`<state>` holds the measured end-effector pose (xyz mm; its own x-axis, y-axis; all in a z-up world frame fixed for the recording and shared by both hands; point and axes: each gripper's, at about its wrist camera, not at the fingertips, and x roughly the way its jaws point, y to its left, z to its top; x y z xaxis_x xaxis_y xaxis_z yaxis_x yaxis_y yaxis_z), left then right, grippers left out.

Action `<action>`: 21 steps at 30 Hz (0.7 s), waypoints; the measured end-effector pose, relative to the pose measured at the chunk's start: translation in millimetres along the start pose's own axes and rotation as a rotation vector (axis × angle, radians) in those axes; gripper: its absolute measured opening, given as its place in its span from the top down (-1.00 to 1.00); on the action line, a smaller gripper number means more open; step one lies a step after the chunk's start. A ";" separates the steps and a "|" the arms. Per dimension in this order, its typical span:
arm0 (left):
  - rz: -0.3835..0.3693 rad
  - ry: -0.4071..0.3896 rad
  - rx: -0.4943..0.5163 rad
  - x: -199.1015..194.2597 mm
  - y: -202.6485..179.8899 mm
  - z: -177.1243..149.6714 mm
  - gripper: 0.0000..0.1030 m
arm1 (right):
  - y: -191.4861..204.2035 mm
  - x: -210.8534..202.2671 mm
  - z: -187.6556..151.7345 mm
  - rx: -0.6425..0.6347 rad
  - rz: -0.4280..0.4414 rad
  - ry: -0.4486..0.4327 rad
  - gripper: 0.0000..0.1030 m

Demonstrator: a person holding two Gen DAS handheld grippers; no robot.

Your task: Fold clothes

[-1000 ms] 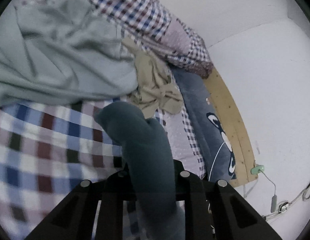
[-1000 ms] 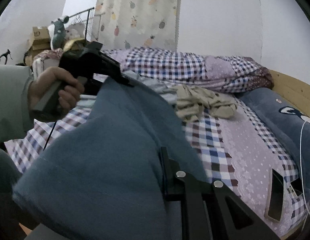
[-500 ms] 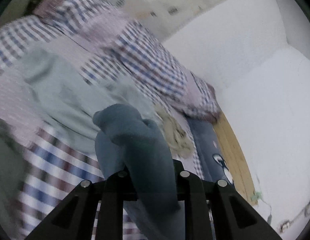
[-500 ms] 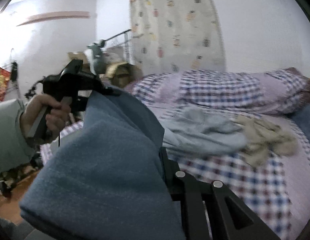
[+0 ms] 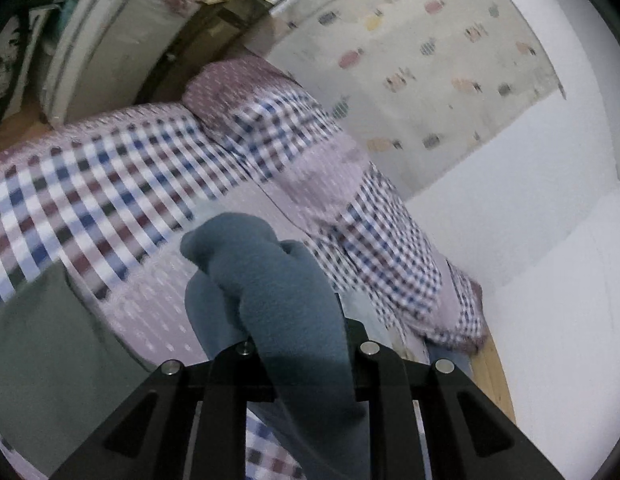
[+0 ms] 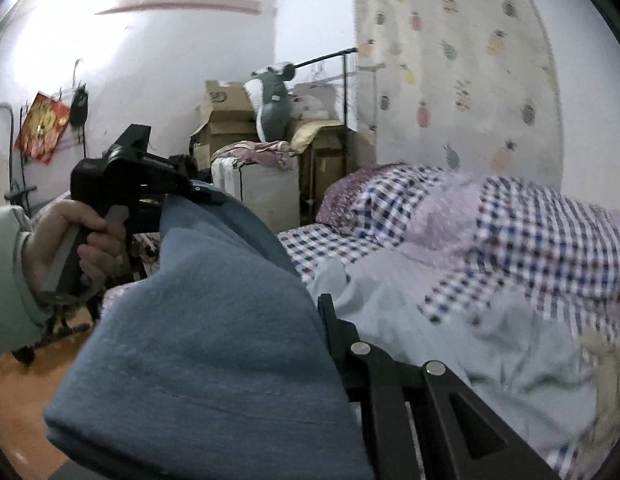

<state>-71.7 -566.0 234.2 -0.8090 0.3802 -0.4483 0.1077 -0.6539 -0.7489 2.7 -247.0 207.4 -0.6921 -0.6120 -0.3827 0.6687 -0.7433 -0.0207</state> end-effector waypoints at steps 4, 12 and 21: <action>-0.008 -0.058 -0.022 -17.1 39.7 15.4 0.65 | 13.6 42.5 10.5 -0.037 0.058 -0.017 0.77; 0.067 -0.098 0.018 -60.3 140.4 -24.2 0.65 | 84.7 86.4 -65.0 -0.130 0.163 0.067 0.77; 0.071 -0.112 -0.009 -95.3 203.5 -81.8 0.65 | 156.7 80.9 -138.5 -0.254 0.183 0.145 0.75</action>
<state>74.6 -681.7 84.6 -0.8585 0.2572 -0.4436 0.1722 -0.6703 -0.7219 89.1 -375.5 45.3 -0.5204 -0.6707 -0.5286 0.8373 -0.5224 -0.1615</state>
